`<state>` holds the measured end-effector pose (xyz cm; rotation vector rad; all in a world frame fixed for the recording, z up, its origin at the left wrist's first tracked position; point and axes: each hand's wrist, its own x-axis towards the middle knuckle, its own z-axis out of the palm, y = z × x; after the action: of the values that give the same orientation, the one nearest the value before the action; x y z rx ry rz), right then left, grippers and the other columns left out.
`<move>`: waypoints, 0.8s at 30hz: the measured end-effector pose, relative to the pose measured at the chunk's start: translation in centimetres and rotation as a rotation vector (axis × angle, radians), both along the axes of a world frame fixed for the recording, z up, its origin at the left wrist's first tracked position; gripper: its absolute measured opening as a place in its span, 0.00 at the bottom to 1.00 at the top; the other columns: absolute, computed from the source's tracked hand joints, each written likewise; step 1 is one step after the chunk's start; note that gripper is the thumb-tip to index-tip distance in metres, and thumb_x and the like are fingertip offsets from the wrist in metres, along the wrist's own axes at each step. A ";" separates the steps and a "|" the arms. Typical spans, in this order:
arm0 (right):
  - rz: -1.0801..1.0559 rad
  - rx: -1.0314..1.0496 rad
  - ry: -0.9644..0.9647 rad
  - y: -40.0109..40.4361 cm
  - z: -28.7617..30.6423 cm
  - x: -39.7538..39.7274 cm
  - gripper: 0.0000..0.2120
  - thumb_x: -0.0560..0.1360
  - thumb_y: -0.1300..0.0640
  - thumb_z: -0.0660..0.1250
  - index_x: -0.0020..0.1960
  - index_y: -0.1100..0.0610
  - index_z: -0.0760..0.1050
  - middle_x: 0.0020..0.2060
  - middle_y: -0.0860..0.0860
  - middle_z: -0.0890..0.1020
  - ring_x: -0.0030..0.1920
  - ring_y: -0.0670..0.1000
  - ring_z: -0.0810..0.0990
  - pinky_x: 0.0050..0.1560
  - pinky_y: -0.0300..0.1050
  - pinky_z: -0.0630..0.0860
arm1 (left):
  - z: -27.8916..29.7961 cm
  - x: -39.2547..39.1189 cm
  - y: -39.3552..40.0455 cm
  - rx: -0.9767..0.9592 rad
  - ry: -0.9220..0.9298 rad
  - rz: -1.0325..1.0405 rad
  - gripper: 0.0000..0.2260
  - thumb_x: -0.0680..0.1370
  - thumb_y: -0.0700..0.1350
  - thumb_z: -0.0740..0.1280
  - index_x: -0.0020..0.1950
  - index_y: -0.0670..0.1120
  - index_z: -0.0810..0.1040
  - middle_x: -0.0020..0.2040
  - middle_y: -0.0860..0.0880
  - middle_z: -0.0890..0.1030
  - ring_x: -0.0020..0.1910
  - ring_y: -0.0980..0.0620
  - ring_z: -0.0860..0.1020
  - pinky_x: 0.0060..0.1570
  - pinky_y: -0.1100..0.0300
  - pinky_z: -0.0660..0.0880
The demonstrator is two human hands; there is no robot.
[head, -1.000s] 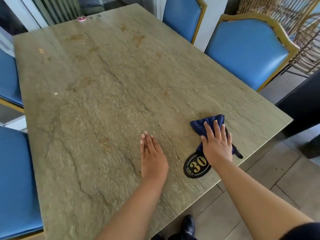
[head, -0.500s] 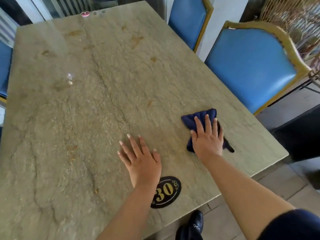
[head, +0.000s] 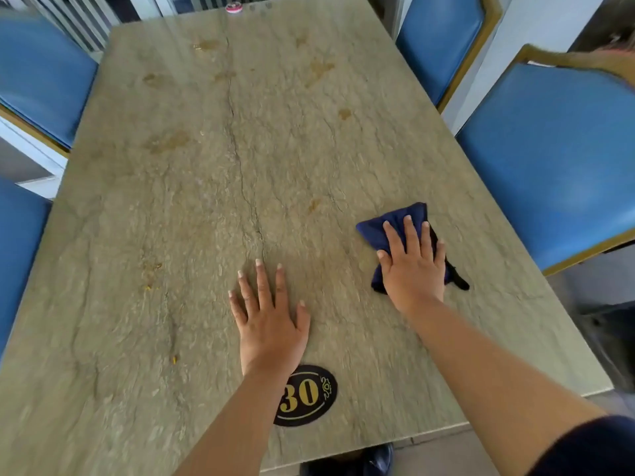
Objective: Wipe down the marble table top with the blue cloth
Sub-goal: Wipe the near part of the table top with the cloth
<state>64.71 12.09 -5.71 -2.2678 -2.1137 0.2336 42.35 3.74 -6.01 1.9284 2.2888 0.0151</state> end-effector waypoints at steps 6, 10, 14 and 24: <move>0.538 0.042 0.003 -6.4 -0.1 -5.1 0.27 0.79 0.40 0.42 0.77 0.46 0.50 0.78 0.51 0.52 0.77 0.57 0.46 0.75 0.59 0.49 | -0.1 -0.1 0.0 -0.001 0.005 0.004 0.30 0.79 0.58 0.41 0.78 0.50 0.38 0.79 0.44 0.36 0.76 0.39 0.35 0.75 0.40 0.40; 0.647 0.072 -0.008 -8.5 -0.3 1.5 0.25 0.80 0.40 0.45 0.76 0.42 0.55 0.77 0.46 0.55 0.77 0.52 0.50 0.74 0.56 0.53 | 0.1 0.0 0.0 -0.019 0.012 0.020 0.29 0.80 0.56 0.42 0.78 0.49 0.36 0.78 0.44 0.35 0.76 0.38 0.35 0.74 0.40 0.40; 0.004 0.037 0.023 -9.4 -0.1 3.2 0.27 0.80 0.39 0.41 0.77 0.44 0.47 0.78 0.50 0.49 0.77 0.56 0.47 0.75 0.58 0.48 | 0.2 0.3 0.0 -0.062 -0.035 0.037 0.28 0.81 0.56 0.42 0.78 0.49 0.35 0.77 0.44 0.33 0.76 0.40 0.33 0.74 0.41 0.37; 0.602 0.047 0.015 -19.0 -0.1 3.4 0.24 0.81 0.40 0.47 0.76 0.39 0.50 0.77 0.45 0.52 0.77 0.51 0.49 0.74 0.53 0.48 | 1.4 5.3 -4.4 -0.020 -0.296 -0.084 0.25 0.82 0.45 0.51 0.79 0.49 0.50 0.80 0.49 0.42 0.78 0.49 0.37 0.75 0.44 0.38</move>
<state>68.15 -6.88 -5.76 -1.5369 -2.6968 0.2064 47.61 -0.62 -4.63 1.8671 2.0095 0.2505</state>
